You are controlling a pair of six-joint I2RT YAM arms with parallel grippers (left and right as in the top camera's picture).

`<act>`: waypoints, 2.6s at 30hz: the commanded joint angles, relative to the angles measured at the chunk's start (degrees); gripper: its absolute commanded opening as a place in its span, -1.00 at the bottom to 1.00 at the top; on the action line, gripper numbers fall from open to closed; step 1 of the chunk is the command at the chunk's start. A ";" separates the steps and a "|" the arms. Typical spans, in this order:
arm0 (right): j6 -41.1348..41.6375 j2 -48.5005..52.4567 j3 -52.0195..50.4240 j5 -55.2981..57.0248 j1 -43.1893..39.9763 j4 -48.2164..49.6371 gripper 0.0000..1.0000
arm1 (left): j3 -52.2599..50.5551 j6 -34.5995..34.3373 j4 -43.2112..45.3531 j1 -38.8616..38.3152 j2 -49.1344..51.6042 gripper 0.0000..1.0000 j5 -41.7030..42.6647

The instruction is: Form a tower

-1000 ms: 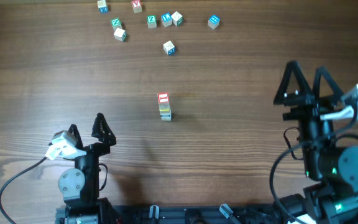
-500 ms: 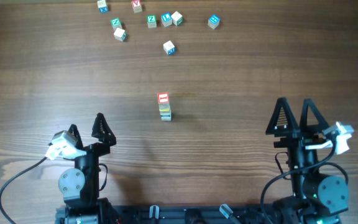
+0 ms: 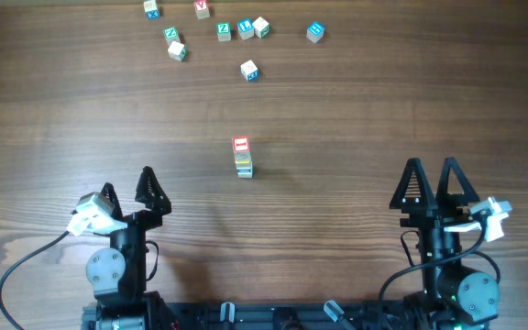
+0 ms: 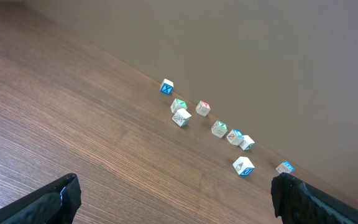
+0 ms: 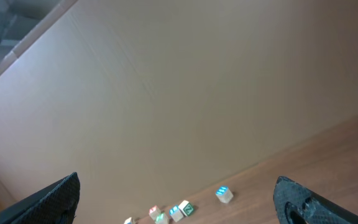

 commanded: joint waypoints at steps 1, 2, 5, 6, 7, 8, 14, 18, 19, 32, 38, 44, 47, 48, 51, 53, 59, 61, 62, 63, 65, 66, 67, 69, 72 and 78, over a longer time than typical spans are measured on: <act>-0.17 -0.96 -2.71 0.61 -0.24 -0.39 0.99 | -0.22 0.48 -0.15 -0.31 -0.46 1.00 -0.33; -0.17 -0.96 -3.78 0.61 -0.24 -0.42 1.00 | -0.22 0.46 -0.15 -0.31 -0.46 1.00 -0.33; -0.20 -0.98 -5.49 0.59 -0.24 -3.26 0.99 | -0.22 0.46 -0.15 -0.31 -0.46 0.99 -0.33; -0.17 -0.98 -5.46 0.59 -0.24 -4.22 0.99 | -0.22 0.48 -0.15 -0.31 -0.48 1.00 -0.33; -0.20 -0.98 -5.46 0.59 -0.24 -4.76 0.99 | -0.22 0.46 -0.15 -0.31 -0.48 1.00 -0.33; -0.17 -0.98 -5.46 0.59 -0.24 -4.98 0.99 | -0.22 0.48 -0.15 -0.31 -0.48 1.00 -0.33; -0.15 -0.96 -5.46 0.57 -0.24 -10.23 0.99 | -0.22 0.48 -0.15 -0.31 -0.46 1.00 -0.33; -0.17 -0.96 -5.46 0.59 -0.24 -10.21 0.99 | -0.22 0.46 -0.15 -0.31 -0.48 1.00 -0.33; -0.17 -0.96 -5.46 0.59 -0.24 -10.21 0.99 | -0.22 0.48 -0.15 -0.31 -0.46 1.00 -0.33; -0.15 -0.94 -5.46 0.59 -0.24 -10.21 1.00 | -0.22 0.48 -0.15 -0.31 -0.48 1.00 -0.33; -0.15 -0.94 -5.46 0.59 -0.24 -10.21 0.99 | -0.22 0.46 -0.15 -0.31 -0.48 1.00 -0.33; -0.15 -0.94 -5.46 0.59 -0.24 -10.21 1.00 | -0.22 0.46 -0.15 -0.31 -0.46 1.00 -0.33; -0.17 -0.94 -5.46 0.59 -0.24 -10.21 0.99 | -0.22 0.48 -0.15 -0.31 -0.46 1.00 -0.33; -0.15 -0.94 -5.46 0.57 -0.24 -10.19 0.99 | -0.22 0.46 -0.15 -0.31 -0.46 1.00 -0.33; -0.17 -0.94 -5.46 0.59 -0.24 -10.21 0.99 | -0.22 0.48 -0.15 -0.31 -0.48 1.00 -0.33; -0.15 -0.94 -5.46 0.59 -0.24 -10.21 0.99 | -0.22 0.48 -0.15 -0.31 -0.46 1.00 -0.33; -0.15 -0.94 -5.46 0.57 -0.24 -10.21 0.99 | -0.22 0.46 -0.15 -0.31 -0.46 1.00 -0.33; -0.15 -0.94 -5.46 0.59 -0.24 -10.21 1.00 | -0.22 0.48 -0.15 -0.31 -0.46 1.00 -0.33; -0.17 -0.94 -5.46 0.59 -0.24 -10.21 0.99 | -0.22 0.46 -0.15 -0.31 -0.48 1.00 -0.33; -0.17 -0.94 -5.46 0.59 -0.24 -10.21 1.00 | -0.22 0.46 -0.15 -0.31 -0.48 1.00 -0.33; -0.15 -0.94 -5.46 0.57 -0.24 -10.21 1.00 | -0.22 0.46 -0.15 -0.31 -0.46 1.00 -0.33; -0.17 -0.94 -5.46 0.59 -0.24 -10.21 0.99 | -0.22 0.48 -0.15 -0.31 -0.46 1.00 -0.33; -0.17 -0.94 -5.46 0.59 -0.24 -10.21 0.99 | -0.22 0.48 -0.15 -0.31 -0.48 1.00 -0.33; -0.15 -0.94 -5.46 0.59 -0.24 -10.21 1.00 | -0.22 0.46 -0.15 -0.31 -0.46 1.00 -0.33; -0.15 -0.94 -5.46 0.59 -0.24 -10.21 0.99 | -0.22 0.46 -0.15 -0.31 -0.48 1.00 -0.33; -0.15 -0.94 -5.46 0.57 -0.24 -10.21 0.99 | -0.22 0.46 -0.15 -0.31 -0.48 1.00 -0.33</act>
